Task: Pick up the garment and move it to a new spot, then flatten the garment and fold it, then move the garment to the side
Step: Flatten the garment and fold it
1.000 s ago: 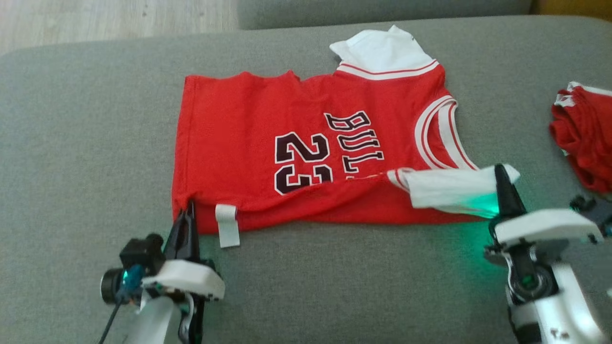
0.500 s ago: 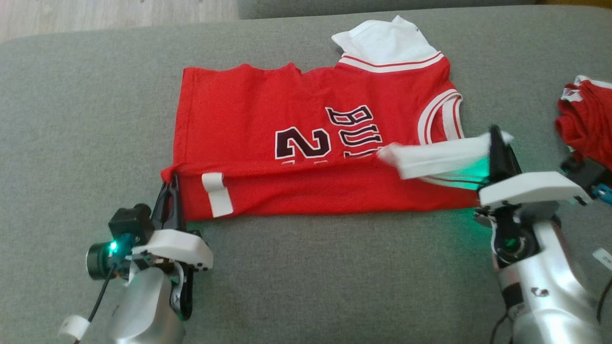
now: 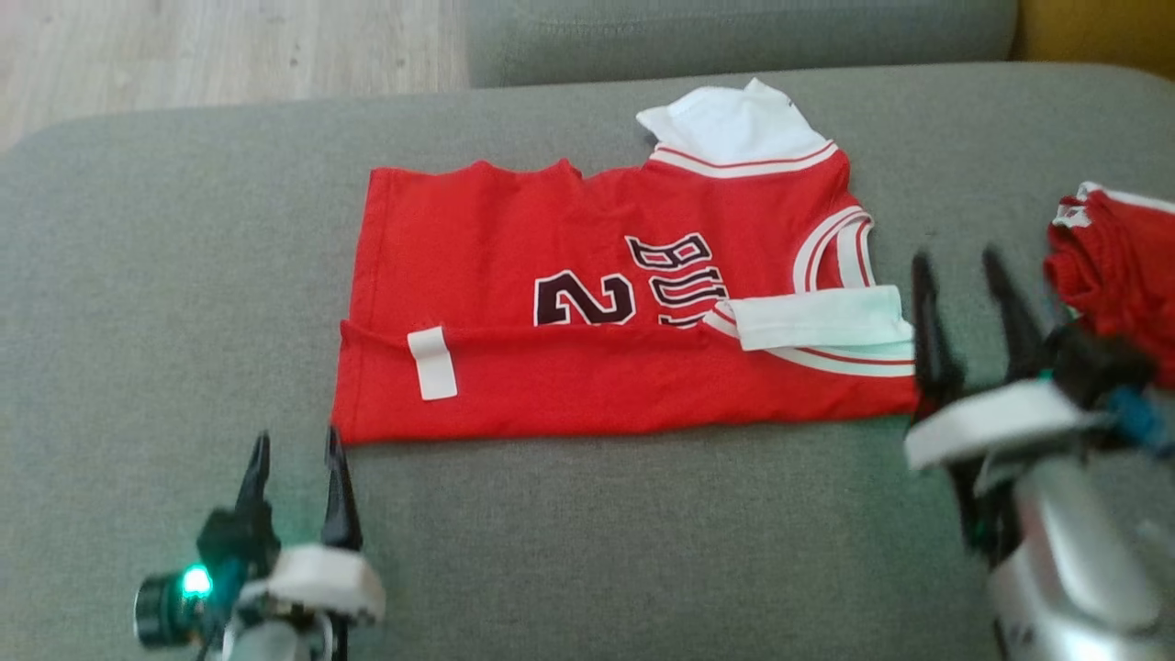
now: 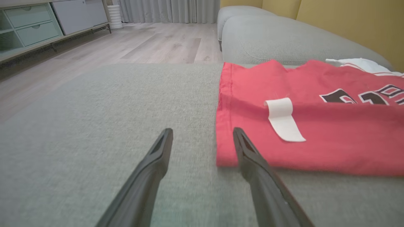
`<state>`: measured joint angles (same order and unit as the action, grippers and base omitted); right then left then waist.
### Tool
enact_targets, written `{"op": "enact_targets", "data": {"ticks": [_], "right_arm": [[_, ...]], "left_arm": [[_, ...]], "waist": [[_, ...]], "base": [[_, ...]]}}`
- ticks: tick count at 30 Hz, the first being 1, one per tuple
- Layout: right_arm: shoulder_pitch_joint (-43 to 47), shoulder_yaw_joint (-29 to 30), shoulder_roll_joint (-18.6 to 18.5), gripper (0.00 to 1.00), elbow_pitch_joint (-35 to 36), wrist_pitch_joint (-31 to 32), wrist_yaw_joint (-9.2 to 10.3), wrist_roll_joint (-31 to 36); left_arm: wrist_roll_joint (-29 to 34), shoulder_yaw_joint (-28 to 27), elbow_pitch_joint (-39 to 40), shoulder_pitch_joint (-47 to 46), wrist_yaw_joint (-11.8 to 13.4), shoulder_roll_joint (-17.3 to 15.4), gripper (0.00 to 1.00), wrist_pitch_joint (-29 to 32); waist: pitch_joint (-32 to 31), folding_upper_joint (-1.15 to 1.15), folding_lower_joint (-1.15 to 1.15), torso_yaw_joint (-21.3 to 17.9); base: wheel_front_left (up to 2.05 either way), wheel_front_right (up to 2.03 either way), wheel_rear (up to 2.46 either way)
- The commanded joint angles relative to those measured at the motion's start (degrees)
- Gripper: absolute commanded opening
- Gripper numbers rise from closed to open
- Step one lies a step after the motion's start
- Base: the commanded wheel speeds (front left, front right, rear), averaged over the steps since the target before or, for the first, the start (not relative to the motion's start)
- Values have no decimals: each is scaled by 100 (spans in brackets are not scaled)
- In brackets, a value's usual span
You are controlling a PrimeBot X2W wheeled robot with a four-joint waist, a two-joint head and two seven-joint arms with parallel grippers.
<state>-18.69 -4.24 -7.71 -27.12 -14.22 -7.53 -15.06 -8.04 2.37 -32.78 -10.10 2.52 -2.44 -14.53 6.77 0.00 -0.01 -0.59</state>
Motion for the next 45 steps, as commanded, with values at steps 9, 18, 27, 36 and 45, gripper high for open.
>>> {"op": "enact_targets", "data": {"ticks": [9, 18, 27, 36, 45], "right_arm": [[1072, 194, 372, 100, 270, -77, 4, 489], [1558, 265, 456, 100, 185, -77, 4, 515], [1285, 205, 475, 100, 150, -77, 4, 530], [725, 153, 480, 100, 101, -77, 4, 566], [300, 475, 482, 100, -374, -77, 4, 742]], "left_arm": [[204, -149, 883, 863, -119, -63, 100, -47], [-156, 97, 1083, 1358, 6, -45, 100, -47], [-452, 316, 858, 787, -74, -44, 100, -47], [-566, 161, -254, -402, -265, -45, 100, -47], [-548, 78, -1171, -958, -484, -57, 100, -47]], "waist": [[-504, 0, 1, 96], [-661, 0, 1, 60], [-322, 0, 1, -6], [230, 0, 1, -150], [549, 0, 1, -205]], "base": [[0, 0, 0], [0, 0, 0], [0, 0, 0], [0, 0, 0], [0, 0, 0]]}}
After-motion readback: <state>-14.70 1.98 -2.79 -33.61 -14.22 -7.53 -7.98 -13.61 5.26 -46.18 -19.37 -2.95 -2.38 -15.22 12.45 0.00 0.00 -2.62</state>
